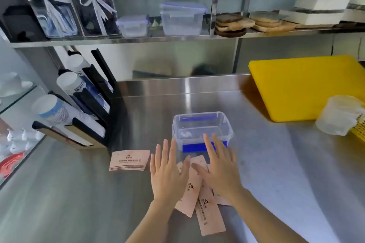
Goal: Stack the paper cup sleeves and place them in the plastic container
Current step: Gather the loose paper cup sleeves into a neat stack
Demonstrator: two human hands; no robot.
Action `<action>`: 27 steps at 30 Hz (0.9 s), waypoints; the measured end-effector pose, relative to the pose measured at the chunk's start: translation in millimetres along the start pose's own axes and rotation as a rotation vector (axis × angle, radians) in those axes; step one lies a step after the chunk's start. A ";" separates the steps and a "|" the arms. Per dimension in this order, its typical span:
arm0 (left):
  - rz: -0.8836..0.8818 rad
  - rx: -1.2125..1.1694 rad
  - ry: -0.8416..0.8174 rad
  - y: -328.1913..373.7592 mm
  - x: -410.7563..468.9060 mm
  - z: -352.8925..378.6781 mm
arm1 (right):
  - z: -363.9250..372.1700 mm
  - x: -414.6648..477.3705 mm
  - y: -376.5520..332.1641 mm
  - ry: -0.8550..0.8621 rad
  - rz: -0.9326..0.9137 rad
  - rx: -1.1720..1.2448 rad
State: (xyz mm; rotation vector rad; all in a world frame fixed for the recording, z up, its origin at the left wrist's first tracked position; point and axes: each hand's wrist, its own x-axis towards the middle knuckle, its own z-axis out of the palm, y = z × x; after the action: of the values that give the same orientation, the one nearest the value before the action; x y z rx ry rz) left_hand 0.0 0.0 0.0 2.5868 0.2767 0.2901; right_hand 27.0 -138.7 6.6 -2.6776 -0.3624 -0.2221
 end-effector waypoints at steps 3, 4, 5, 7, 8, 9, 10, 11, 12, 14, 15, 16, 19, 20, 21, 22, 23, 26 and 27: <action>-0.086 0.013 -0.151 -10.6 -13.6 18.9 | 17.8 -16.9 4.3 -0.185 0.082 -0.017; -0.113 0.019 -0.195 -14.0 -18.6 23.4 | 24.9 -21.7 7.0 -0.228 0.109 -0.018; -0.124 0.027 -0.228 -16.3 -22.0 28.6 | 32.0 -23.7 8.8 -0.255 0.125 -0.039; -0.115 0.077 -0.287 -18.6 -27.0 33.6 | 43.2 -27.8 10.0 -0.323 0.138 -0.050; -0.112 0.082 -0.305 -19.3 -28.7 34.9 | 46.1 -29.2 9.1 -0.345 0.135 -0.038; -0.121 0.065 -0.320 -20.1 -30.7 36.6 | 50.3 -31.2 9.1 -0.354 0.132 -0.024; -0.129 0.043 -0.335 -20.8 -32.5 37.6 | 55.1 -33.4 9.9 -0.356 0.124 -0.016; -0.135 0.019 -0.333 -20.2 -33.9 37.5 | 58.0 -34.8 9.4 -0.356 0.125 -0.006; -0.143 -0.009 -0.327 -18.2 -35.3 35.7 | 61.0 -35.6 9.1 -0.355 0.130 0.002; -0.183 -0.105 -0.295 -14.8 -34.2 32.8 | 62.6 -35.7 8.5 -0.341 0.147 0.023; -0.216 -0.156 -0.278 -14.9 -32.4 33.2 | 62.4 -35.0 7.7 -0.330 0.153 0.042; -0.251 -0.206 -0.264 -12.7 -30.9 30.7 | 60.8 -34.2 5.8 -0.323 0.154 0.074; -0.392 -0.479 -0.264 -10.9 -24.4 27.3 | 56.1 -29.5 -0.3 -0.240 0.168 0.183; -0.435 -0.596 -0.254 -8.9 -23.2 24.6 | 53.5 -27.6 -2.7 -0.190 0.164 0.215; -0.463 -0.679 -0.233 -7.1 -21.2 22.0 | 51.8 -25.8 -4.6 -0.151 0.158 0.237; -0.474 -0.714 -0.212 -5.5 -18.5 19.3 | 48.7 -24.1 -7.3 -0.124 0.151 0.258; -0.484 -0.742 -0.193 -5.0 -15.4 17.9 | 46.8 -21.9 -8.6 -0.119 0.151 0.285; -0.478 -0.806 -0.178 -3.2 -7.4 10.2 | 34.5 -12.7 -10.1 -0.214 0.179 0.410; -0.461 -0.821 -0.201 -4.0 -5.5 7.9 | 29.5 -9.5 -8.7 -0.260 0.177 0.479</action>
State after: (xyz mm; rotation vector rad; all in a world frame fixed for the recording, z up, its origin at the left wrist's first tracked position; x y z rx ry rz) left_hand -3.8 -1.7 -9.6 1.6687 0.5352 -0.0333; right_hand 18.3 -120.4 -18.4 -2.2442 -0.2186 0.2418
